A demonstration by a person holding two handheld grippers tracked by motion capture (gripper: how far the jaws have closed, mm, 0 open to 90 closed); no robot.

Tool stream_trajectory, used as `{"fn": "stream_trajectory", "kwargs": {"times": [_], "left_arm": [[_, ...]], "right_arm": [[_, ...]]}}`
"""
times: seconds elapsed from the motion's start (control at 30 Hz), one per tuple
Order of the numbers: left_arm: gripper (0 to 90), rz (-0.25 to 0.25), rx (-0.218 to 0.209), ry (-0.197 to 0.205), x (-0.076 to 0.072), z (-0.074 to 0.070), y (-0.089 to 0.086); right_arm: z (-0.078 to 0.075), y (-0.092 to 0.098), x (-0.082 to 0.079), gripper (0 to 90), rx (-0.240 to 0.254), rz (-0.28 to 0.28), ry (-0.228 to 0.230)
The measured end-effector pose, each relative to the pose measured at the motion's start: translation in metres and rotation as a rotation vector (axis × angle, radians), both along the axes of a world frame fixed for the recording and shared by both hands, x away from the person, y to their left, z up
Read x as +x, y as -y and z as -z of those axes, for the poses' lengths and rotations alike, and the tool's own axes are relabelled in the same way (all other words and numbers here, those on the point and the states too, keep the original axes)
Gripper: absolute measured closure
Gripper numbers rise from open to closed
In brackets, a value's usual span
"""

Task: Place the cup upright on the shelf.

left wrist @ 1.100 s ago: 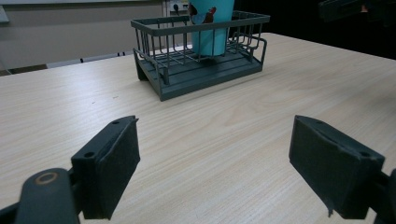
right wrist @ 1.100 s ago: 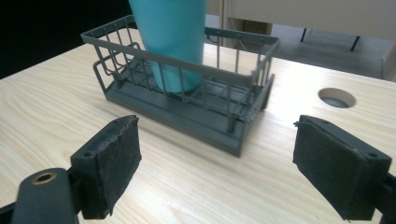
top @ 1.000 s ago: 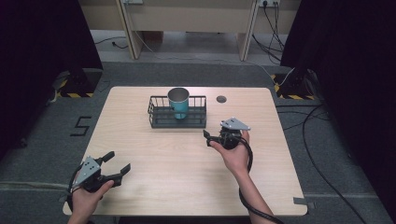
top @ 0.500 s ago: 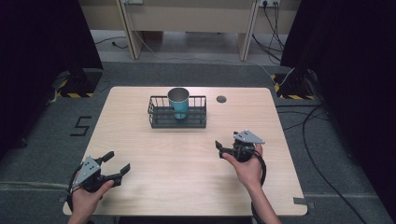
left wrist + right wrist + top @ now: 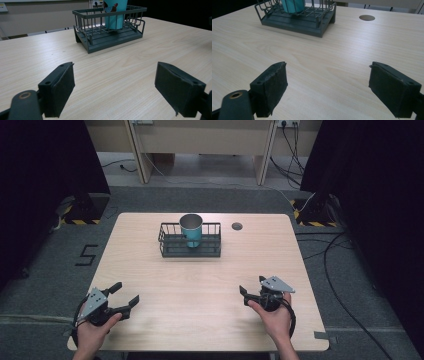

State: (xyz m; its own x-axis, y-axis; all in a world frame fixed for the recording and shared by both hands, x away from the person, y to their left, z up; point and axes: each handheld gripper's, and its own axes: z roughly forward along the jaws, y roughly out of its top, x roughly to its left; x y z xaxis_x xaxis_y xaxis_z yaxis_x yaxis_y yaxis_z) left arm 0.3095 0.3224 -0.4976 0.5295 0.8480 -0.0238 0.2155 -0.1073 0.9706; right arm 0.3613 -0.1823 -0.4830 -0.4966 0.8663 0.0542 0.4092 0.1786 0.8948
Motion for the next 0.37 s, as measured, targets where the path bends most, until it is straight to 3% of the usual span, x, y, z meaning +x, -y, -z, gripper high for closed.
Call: {"fn": "stream_trajectory", "kwargs": {"times": [0.37], "left_arm": [[15.5, 0.002, 0.000, 0.000, 0.0001, 0.0001, -0.0005]], "right_arm": [[0.0033, 0.0026, -0.0086, 15.7, -0.001, -0.003, 0.003]]}}
